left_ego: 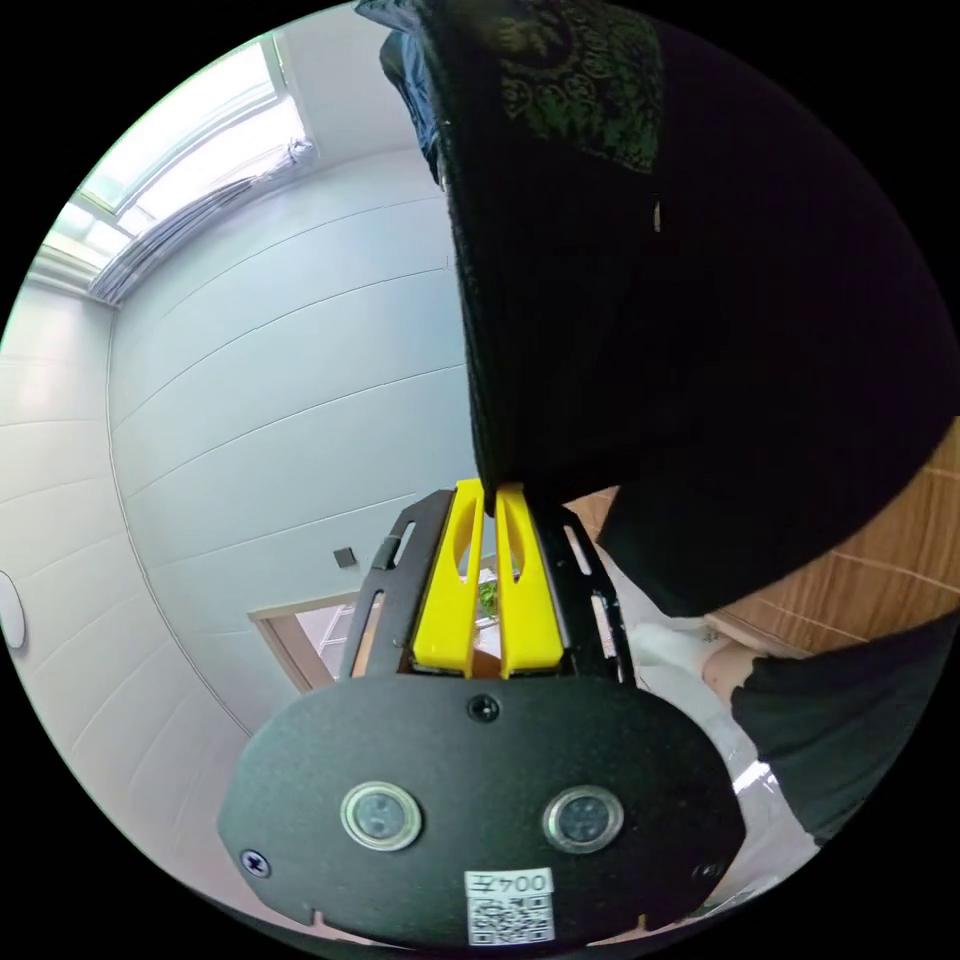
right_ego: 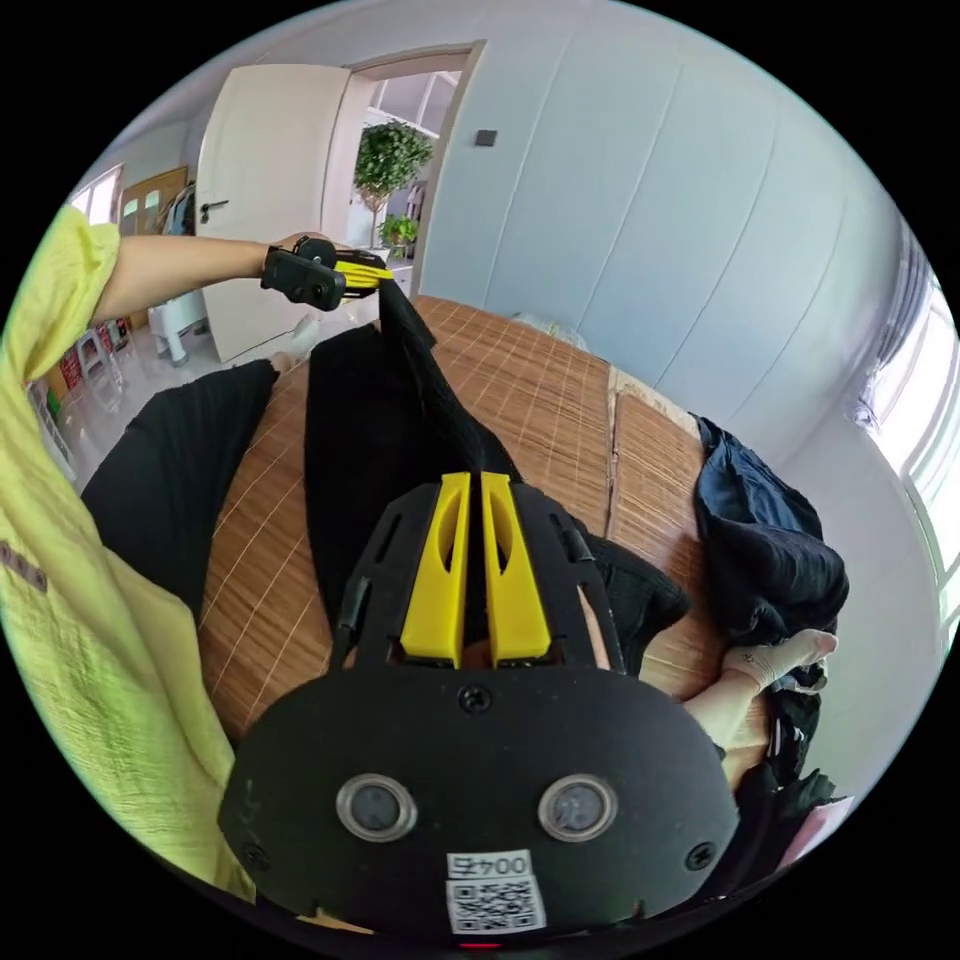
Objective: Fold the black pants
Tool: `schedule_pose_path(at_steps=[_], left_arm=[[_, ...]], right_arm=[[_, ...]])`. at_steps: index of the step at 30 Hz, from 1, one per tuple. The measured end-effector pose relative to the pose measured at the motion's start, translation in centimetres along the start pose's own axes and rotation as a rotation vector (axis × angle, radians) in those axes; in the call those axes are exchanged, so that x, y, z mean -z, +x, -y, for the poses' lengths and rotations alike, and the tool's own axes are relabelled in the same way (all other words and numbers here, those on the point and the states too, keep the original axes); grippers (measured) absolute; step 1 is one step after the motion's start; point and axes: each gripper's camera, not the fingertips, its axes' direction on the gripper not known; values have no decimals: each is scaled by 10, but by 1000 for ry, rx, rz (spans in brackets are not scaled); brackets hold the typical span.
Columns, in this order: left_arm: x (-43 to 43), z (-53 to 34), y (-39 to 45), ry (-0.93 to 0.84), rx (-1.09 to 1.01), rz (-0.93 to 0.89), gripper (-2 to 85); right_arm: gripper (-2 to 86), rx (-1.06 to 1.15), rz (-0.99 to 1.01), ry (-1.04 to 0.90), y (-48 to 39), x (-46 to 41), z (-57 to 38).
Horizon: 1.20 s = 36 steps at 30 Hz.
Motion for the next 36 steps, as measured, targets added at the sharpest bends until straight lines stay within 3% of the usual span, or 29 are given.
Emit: schedule_pose_path(at_steps=[5,10,17,22,26,29,31,36], left_arm=[[18,-56,124,-49,-48,-147,11],[1,-59,209,-172,-150,-353,17],[-23,-108,118,-195,-169,-451,24],[-33,-130,21,-184,87,-511,9],[-15,-40,-10,-93,256,-577,4],[-4,42,11,-76,250,-602,2],[-1,77,30,-79,204,-607,2],[-18,106,47,-160,181,-508,0]], right_arm=[[15,9,128,-126,-56,-35,-29],[39,-41,239,-374,-90,-144,-67],[89,-205,340,-352,-41,-148,-74],[149,-476,113,-231,77,-100,-121],[164,-655,120,-307,165,-128,-151],[183,-735,147,-437,215,-175,-159],[186,-798,196,-622,236,-222,-173],[159,-694,137,-693,228,-263,-164]])
